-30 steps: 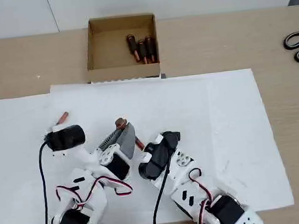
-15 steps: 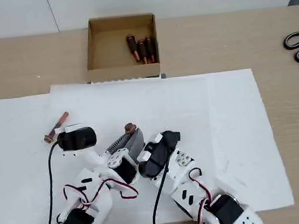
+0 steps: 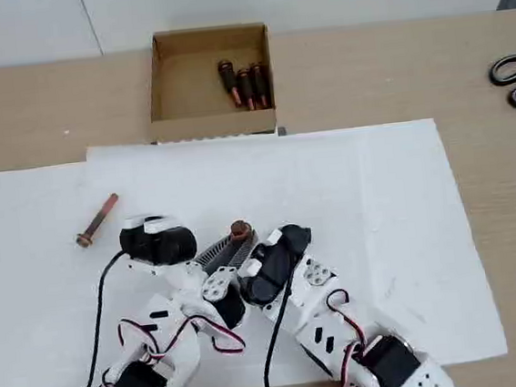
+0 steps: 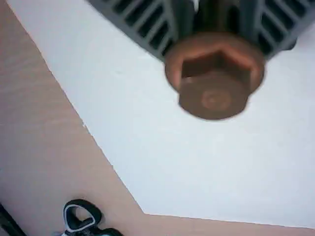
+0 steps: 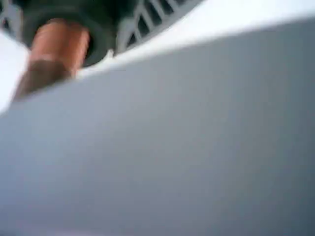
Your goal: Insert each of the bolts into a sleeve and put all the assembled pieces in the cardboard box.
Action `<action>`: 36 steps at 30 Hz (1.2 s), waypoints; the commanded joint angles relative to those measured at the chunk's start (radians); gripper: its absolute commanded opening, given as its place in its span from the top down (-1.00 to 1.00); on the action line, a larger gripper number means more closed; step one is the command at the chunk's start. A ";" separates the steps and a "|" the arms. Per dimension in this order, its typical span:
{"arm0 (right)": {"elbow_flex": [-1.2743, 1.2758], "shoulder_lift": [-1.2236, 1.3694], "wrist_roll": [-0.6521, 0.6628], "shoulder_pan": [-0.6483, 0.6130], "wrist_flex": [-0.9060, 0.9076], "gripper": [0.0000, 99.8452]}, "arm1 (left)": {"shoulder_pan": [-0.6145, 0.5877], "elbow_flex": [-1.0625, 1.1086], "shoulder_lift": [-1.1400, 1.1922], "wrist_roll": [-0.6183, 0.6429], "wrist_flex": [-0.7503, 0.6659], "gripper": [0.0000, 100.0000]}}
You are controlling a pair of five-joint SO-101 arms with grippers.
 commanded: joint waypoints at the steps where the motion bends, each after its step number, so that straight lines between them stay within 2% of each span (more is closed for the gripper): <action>1: -0.051 -0.018 -0.003 -0.010 -0.028 1.00 | 0.040 0.004 -0.003 -0.009 0.043 0.99; 7: -0.089 -0.018 -0.003 -0.008 -0.028 1.00 | 0.037 0.005 -0.003 -0.009 0.052 0.99; 14: -0.095 -0.018 -0.002 0.093 -0.030 1.00 | 0.011 -0.002 -0.003 -0.008 0.046 0.99; 19: -0.095 -0.018 0.025 0.101 -0.056 1.00 | -0.006 0.004 -0.003 -0.009 0.046 0.99; 26: -0.094 -0.016 0.026 0.099 -0.108 1.00 | 0.060 0.038 0.002 -0.009 0.055 0.99; 32: -0.092 -0.016 0.026 0.099 -0.104 1.00 | 0.060 0.038 -0.003 -0.011 0.049 0.98; 34: -0.091 -0.016 0.026 0.099 -0.099 1.00 | 0.058 0.036 -0.003 -0.011 0.048 0.93; 36: -0.091 -0.016 0.026 0.099 -0.097 1.00 | 0.058 0.035 -0.003 -0.012 0.048 0.79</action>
